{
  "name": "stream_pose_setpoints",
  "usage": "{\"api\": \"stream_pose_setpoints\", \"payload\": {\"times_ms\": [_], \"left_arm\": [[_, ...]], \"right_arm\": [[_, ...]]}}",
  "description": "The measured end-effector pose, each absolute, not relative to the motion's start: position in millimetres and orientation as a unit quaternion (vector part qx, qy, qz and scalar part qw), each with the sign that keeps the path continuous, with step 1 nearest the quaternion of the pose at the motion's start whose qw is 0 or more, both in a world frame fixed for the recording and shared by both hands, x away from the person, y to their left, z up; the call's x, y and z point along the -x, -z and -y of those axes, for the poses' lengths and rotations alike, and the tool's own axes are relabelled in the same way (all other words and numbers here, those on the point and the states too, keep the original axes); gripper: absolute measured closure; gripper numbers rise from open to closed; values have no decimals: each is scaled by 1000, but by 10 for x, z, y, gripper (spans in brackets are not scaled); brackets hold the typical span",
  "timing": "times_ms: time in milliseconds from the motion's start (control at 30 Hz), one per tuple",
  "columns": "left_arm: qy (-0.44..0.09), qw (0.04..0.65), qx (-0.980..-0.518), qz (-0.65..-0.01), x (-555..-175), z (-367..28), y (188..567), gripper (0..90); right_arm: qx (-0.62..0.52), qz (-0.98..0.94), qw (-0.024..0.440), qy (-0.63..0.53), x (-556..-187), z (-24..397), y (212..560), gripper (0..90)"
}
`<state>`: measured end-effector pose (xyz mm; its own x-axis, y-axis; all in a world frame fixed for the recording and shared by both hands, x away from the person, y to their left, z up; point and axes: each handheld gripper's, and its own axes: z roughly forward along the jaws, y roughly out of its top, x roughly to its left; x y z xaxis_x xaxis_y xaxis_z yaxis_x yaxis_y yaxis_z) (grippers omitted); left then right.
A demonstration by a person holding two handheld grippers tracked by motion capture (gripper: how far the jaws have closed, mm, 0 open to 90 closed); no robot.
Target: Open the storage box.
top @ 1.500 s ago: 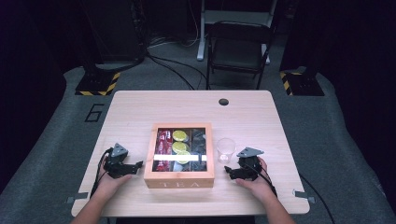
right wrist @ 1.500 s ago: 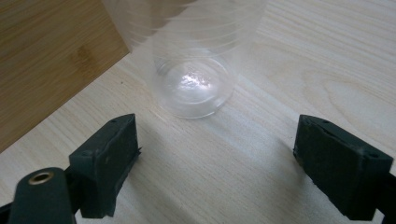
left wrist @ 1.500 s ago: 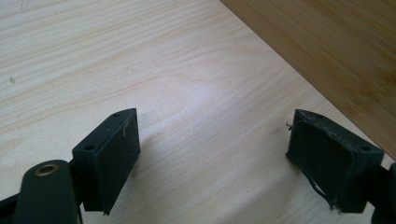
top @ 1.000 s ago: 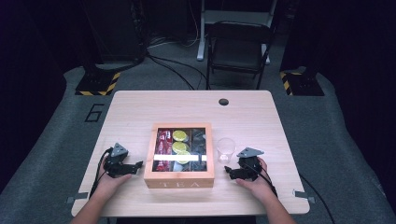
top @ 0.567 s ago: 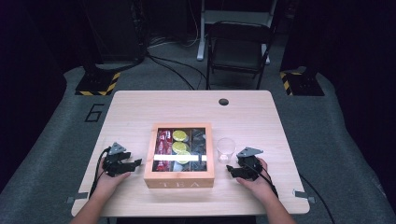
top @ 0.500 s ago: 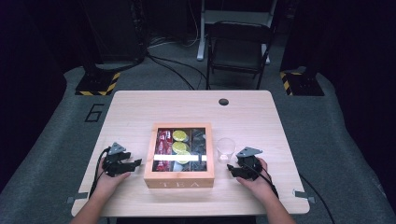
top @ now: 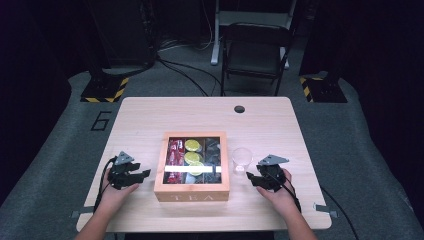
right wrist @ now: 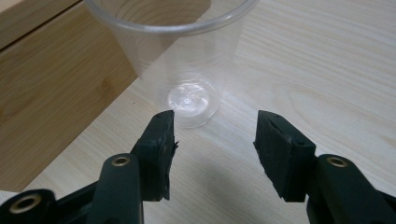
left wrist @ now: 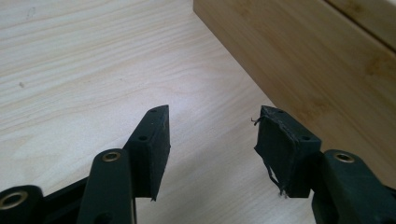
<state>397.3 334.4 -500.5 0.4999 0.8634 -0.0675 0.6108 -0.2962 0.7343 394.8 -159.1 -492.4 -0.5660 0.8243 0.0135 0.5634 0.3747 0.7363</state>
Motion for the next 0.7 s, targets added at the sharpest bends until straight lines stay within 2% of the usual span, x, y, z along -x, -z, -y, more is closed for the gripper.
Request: {"api": "stream_pose_setpoints", "payload": {"times_ms": [300, 700], "left_arm": [[-172, 376, -782, -466, -3893, -3363, 4848, 486], [-163, 387, -775, -472, -3829, -3396, 4696, 488]], "right_arm": [[-428, -800, 199, -371, -3912, 1633, 4806, 513], [-423, -794, 205, -385, -3833, 1630, 4613, 576]]}}
